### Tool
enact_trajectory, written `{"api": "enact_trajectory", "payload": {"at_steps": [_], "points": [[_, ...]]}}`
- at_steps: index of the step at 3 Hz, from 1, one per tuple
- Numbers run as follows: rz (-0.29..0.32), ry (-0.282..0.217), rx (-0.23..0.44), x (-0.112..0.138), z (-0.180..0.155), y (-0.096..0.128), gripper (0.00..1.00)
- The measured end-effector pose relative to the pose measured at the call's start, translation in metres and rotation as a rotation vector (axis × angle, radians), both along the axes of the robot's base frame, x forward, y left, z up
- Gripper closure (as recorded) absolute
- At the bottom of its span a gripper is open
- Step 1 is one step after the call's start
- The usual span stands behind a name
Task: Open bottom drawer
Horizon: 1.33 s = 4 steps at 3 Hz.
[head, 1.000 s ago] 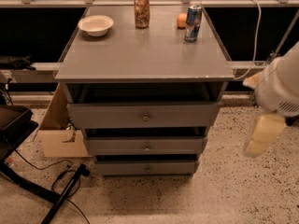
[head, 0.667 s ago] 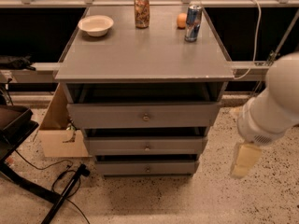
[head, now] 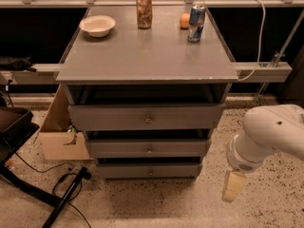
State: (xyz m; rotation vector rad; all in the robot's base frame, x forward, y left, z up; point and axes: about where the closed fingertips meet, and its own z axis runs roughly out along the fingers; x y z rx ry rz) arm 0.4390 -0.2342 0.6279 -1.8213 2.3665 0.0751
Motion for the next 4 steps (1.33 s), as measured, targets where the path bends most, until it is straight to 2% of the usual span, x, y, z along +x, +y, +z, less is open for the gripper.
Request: {"api": "enact_trajectory", "payload": {"at_steps": [1, 2, 3, 4], "points": [[-0.003, 0.023, 0.008, -0.002, -0.013, 0.0, 0.0], [0.029, 0.03, 0.019, 0.003, -0.033, 0.014, 0.0], [0.079, 0.052, 0.009, 0.004, -0.117, 0.037, 0.0], [0.116, 0.025, 0.004, 0.009, -0.175, 0.047, 0.0]]}}
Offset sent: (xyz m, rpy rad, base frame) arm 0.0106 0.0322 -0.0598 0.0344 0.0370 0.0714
